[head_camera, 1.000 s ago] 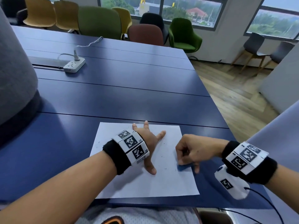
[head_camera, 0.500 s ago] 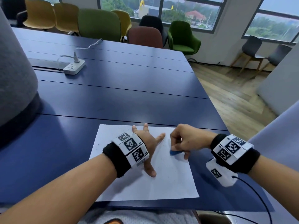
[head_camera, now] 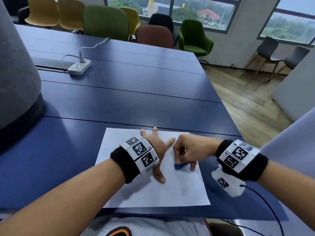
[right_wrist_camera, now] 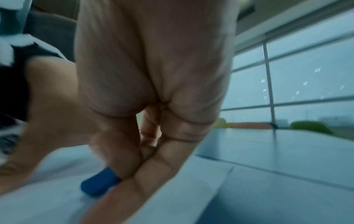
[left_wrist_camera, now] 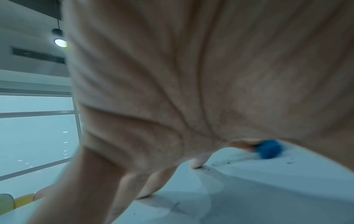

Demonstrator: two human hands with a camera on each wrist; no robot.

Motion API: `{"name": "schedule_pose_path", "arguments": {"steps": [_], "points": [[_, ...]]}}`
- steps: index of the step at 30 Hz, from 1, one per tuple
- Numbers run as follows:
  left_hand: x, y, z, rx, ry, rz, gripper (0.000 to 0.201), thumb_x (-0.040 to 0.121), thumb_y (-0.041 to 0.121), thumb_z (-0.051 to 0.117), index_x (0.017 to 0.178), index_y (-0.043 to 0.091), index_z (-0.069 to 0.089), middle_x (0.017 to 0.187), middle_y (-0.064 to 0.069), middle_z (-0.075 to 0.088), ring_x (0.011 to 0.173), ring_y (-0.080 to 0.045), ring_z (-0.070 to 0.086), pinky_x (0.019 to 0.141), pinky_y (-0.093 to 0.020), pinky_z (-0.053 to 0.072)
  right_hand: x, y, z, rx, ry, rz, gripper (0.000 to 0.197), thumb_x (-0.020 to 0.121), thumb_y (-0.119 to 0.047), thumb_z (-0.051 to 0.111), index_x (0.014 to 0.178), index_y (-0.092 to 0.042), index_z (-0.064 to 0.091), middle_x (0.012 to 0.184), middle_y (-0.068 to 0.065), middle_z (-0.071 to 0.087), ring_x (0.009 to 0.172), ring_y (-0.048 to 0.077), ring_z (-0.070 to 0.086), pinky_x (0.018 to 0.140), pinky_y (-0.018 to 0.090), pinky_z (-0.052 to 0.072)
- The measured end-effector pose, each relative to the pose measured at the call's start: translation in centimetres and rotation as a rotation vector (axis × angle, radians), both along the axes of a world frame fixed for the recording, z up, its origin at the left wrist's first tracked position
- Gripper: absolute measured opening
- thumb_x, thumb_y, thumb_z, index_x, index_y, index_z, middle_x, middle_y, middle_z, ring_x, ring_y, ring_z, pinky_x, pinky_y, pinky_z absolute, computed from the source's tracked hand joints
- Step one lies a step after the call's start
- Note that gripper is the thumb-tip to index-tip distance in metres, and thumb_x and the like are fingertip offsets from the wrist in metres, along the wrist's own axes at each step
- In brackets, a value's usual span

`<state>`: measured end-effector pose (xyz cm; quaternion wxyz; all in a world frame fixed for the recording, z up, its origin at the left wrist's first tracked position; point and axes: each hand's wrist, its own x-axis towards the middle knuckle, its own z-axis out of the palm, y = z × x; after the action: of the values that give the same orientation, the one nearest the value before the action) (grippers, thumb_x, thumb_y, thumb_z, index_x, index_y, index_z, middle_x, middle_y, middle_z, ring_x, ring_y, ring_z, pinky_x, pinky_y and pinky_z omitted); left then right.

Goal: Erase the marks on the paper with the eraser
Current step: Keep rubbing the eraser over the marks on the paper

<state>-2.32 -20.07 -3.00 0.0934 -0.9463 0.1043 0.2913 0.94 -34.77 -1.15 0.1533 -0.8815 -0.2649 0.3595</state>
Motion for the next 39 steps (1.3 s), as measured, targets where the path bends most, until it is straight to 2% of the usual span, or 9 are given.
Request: {"name": "schedule_pose_path", "arguments": {"steps": [3, 7, 10, 13, 18, 23, 27, 33, 39], "points": [[0.0, 0.1, 0.0, -0.011, -0.012, 0.001, 0.145, 0.051, 0.071, 0.080, 0.148, 0.042, -0.025, 0.153, -0.031, -0.023, 0.134, -0.066, 0.010, 0.099, -0.058, 0.041, 1.0, -0.4, 0.2, 0.062, -0.099, -0.108, 0.015, 0.085, -0.006, 0.065, 0.071, -0.008, 0.065, 0.062, -0.006, 0.067, 0.054, 0.019, 0.071, 0.055, 0.029, 0.057], [0.0, 0.0, 0.1, 0.001, -0.004, -0.001, 0.144, 0.053, 0.071, 0.079, 0.149, 0.039, -0.023, 0.153, -0.030, -0.024, 0.135, -0.065, 0.006, 0.101, -0.060, 0.038, -1.4, 0.4, -0.5, 0.016, 0.056, 0.052, 0.019, 0.086, 0.001, 0.060, 0.071, -0.011, 0.064, 0.068, -0.009, 0.064, 0.054, 0.001, 0.063, 0.056, 0.025, 0.057], [-0.1, 0.2, 0.2, -0.014, 0.004, -0.005, 0.139, 0.056, 0.070, 0.079, 0.153, 0.037, -0.014, 0.154, -0.030, -0.022, 0.135, -0.065, 0.008, 0.101, -0.056, 0.040, 0.0, 0.8, -0.5, 0.055, -0.047, 0.018, 0.018, 0.085, -0.001, 0.062, 0.071, -0.011, 0.064, 0.067, -0.009, 0.065, 0.060, 0.008, 0.065, 0.057, 0.028, 0.060], [-0.2, 0.2, 0.5, -0.025, -0.016, -0.014, 0.142, 0.054, 0.070, 0.080, 0.148, 0.044, -0.024, 0.154, -0.032, -0.021, 0.134, -0.066, 0.011, 0.101, -0.057, 0.039, 2.6, 0.5, -0.2, 0.095, -0.189, -0.119, 0.019, 0.088, -0.007, 0.066, 0.071, -0.010, 0.062, 0.066, -0.003, 0.064, 0.056, 0.013, 0.064, 0.058, 0.034, 0.062], [-0.3, 0.4, 0.2, -0.028, -0.011, 0.012, 0.147, 0.054, 0.068, 0.081, 0.152, 0.028, -0.020, 0.156, -0.027, -0.021, 0.136, -0.064, 0.004, 0.102, -0.058, 0.038, 0.0, 1.0, -0.7, 0.092, -0.020, 0.007, 0.023, 0.088, 0.000, 0.060, 0.069, -0.013, 0.061, 0.067, -0.012, 0.064, 0.053, 0.000, 0.062, 0.057, 0.027, 0.057], [-0.4, 0.4, 0.3, -0.006, -0.026, 0.027, 0.149, 0.054, 0.071, 0.080, 0.154, 0.017, -0.017, 0.158, -0.023, -0.018, 0.139, -0.061, 0.004, 0.105, -0.060, 0.034, 2.5, 0.8, -0.7, 0.006, -0.301, -0.003, 0.024, 0.085, -0.020, 0.071, 0.064, -0.023, 0.059, 0.065, -0.008, 0.060, 0.058, 0.005, 0.052, 0.061, 0.024, 0.044], [-1.0, 0.3, 0.9, 0.010, -0.053, -0.016, 0.142, 0.062, 0.068, 0.077, 0.154, 0.009, -0.013, 0.159, -0.024, -0.014, 0.142, -0.055, 0.004, 0.110, -0.059, 0.024, 0.0, 1.2, -1.0, -0.005, -0.175, 0.102, 0.015, 0.082, -0.018, 0.075, 0.070, -0.017, 0.065, 0.062, -0.011, 0.059, 0.055, -0.001, 0.053, 0.055, 0.012, 0.042], [-0.7, 0.3, 0.5, 0.009, -0.024, 0.022, 0.147, 0.056, 0.069, 0.079, 0.154, 0.012, -0.015, 0.158, -0.023, -0.017, 0.139, -0.060, 0.005, 0.107, -0.059, 0.032, 2.0, -0.3, -0.6, -0.032, -0.294, 0.051, 0.016, 0.083, -0.020, 0.073, 0.070, -0.021, 0.064, 0.064, -0.009, 0.061, 0.057, 0.005, 0.053, 0.060, 0.023, 0.044], [-0.8, -0.1, 1.1, 0.027, 0.009, 0.021, 0.144, 0.061, 0.067, 0.078, 0.152, 0.010, -0.019, 0.157, -0.024, -0.021, 0.141, -0.057, 0.004, 0.109, -0.060, 0.026, 1.5, -1.0, -0.7, -0.103, -0.220, 0.157, 0.017, 0.082, -0.021, 0.073, 0.069, -0.024, 0.064, 0.063, -0.012, 0.061, 0.054, -0.004, 0.053, 0.059, 0.017, 0.045]]}}
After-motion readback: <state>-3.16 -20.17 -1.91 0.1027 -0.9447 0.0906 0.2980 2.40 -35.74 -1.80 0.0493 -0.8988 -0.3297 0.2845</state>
